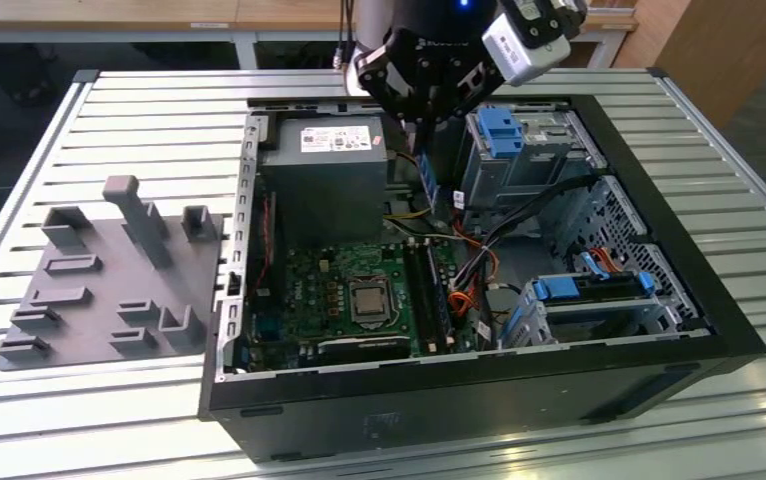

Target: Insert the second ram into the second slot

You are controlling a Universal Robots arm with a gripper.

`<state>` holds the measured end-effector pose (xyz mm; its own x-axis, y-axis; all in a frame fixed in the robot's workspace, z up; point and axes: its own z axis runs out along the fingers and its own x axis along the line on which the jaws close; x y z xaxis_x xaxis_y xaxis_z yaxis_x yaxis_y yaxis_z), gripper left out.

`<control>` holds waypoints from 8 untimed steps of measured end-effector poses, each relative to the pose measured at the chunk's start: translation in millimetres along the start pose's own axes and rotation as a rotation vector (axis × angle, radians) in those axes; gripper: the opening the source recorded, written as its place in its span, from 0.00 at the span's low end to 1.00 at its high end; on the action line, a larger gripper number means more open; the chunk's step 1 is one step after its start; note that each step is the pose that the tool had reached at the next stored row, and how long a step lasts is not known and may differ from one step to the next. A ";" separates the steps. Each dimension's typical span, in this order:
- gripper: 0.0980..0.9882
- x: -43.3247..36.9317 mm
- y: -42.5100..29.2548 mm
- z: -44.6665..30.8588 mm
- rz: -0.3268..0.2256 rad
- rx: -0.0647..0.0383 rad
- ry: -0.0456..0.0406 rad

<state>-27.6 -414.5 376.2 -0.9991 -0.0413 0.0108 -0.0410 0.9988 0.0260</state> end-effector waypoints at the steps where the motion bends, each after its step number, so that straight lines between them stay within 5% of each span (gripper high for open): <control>1: 0.04 0.0 -0.9 0.3 0.001 0.000 0.0000; 8: 0.04 0.2 -5.8 3.0 0.021 0.000 -0.0006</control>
<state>-27.6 -420.2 373.1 -0.9997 -0.0207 0.0108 -0.0204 0.9995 0.0261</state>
